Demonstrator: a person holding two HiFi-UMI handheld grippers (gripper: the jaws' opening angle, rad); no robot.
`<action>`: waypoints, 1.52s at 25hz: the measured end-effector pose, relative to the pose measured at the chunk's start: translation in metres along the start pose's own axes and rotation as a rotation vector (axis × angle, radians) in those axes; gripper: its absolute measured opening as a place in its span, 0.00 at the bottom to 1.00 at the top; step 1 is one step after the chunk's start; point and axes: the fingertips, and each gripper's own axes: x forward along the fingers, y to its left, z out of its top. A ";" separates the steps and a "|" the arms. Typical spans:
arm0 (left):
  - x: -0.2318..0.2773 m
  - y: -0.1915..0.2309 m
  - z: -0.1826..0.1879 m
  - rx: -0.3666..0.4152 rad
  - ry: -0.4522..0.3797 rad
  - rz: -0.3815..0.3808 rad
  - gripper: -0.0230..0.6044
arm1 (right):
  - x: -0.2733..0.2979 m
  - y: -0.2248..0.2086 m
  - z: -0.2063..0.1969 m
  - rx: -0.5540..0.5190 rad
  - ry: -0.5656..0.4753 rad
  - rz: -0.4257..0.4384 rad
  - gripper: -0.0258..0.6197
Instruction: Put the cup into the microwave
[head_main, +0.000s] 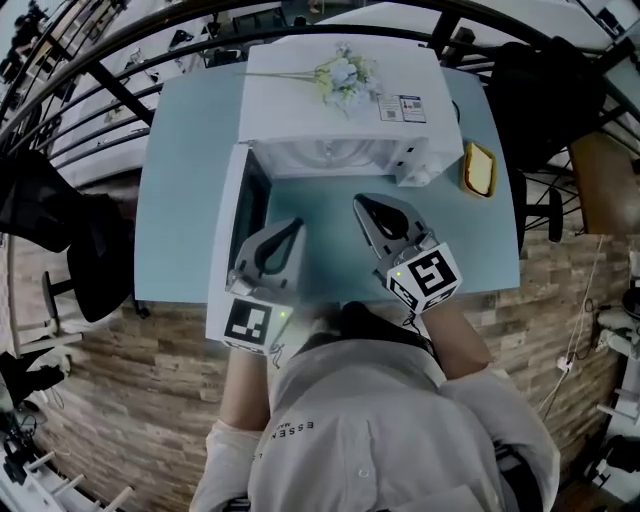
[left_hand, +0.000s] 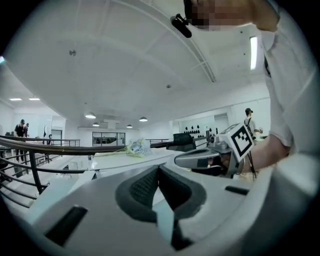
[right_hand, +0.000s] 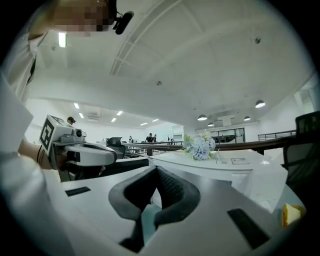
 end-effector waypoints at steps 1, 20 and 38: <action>-0.001 -0.001 0.004 0.009 -0.005 -0.005 0.04 | -0.004 0.000 0.005 0.001 -0.008 -0.011 0.06; -0.006 0.000 0.040 0.063 -0.050 -0.001 0.04 | -0.030 0.002 0.045 -0.068 -0.109 -0.046 0.06; -0.002 -0.001 0.052 0.107 -0.075 -0.024 0.04 | -0.031 -0.012 0.051 -0.045 -0.127 -0.096 0.06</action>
